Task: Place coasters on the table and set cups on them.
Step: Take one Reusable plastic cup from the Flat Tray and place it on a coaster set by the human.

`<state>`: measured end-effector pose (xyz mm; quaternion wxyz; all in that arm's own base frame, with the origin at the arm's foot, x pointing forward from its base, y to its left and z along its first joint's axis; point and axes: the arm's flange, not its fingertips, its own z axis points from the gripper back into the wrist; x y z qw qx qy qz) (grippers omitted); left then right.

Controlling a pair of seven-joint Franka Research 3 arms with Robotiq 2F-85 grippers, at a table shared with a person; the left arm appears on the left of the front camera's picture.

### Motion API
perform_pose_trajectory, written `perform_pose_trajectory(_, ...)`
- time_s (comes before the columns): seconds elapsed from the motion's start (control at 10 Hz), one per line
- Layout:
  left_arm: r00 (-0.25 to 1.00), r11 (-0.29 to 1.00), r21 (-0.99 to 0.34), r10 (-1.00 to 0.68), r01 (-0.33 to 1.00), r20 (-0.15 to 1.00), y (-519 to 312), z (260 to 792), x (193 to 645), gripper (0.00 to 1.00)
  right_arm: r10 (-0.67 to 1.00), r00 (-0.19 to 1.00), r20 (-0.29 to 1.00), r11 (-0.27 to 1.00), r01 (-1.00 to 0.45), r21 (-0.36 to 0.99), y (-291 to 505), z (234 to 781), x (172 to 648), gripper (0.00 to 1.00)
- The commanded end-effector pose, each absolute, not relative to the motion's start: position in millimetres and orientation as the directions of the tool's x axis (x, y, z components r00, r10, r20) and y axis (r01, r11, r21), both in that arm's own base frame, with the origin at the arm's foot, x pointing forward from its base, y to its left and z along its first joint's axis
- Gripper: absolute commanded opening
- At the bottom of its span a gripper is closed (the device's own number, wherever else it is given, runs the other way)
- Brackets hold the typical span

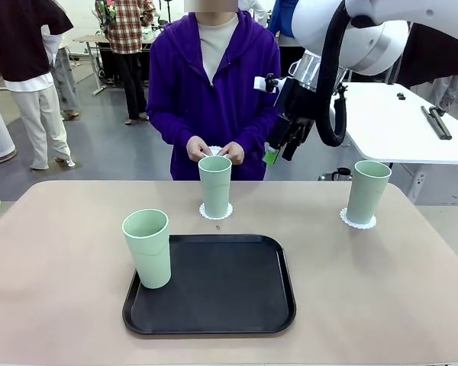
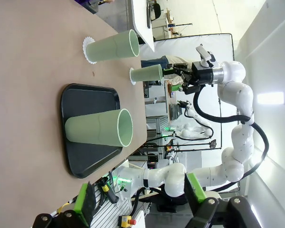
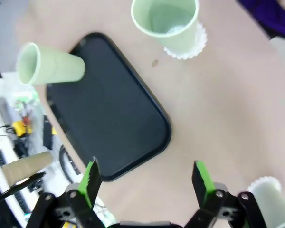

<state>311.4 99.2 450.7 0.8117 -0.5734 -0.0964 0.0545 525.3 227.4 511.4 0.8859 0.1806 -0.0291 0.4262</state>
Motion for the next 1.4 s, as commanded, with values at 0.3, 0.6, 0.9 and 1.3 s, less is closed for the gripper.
perform_pose_trajectory(0.3, 0.974, 0.324, -0.945, 0.198, 0.039, 0.108, 101, 451, 311, 1.00, 0.729, 0.646, 0.224, 0.578, -0.757, 0.303, 222, 497, 529, 1.00)
perform_pose_trajectory(0.6, 0.974, 0.324, -0.945, 0.198, 0.039, 0.108, 101, 451, 311, 1.00, 0.729, 0.646, 0.224, 0.578, -0.757, 0.303, 222, 497, 529, 1.00)
perform_pose_trajectory(0.9, 0.974, 0.324, -0.945, 0.198, 0.039, 0.108, 101, 451, 311, 1.00, 0.729, 0.646, 0.224, 0.578, -0.757, 0.303, 222, 497, 529, 1.00)
perform_pose_trajectory(1.3, 0.974, 0.324, -0.945, 0.198, 0.039, 0.108, 101, 451, 311, 1.00, 0.618, 0.775, 0.129, 0.750, -0.631, 0.197, 193, 517, 468, 1.00)
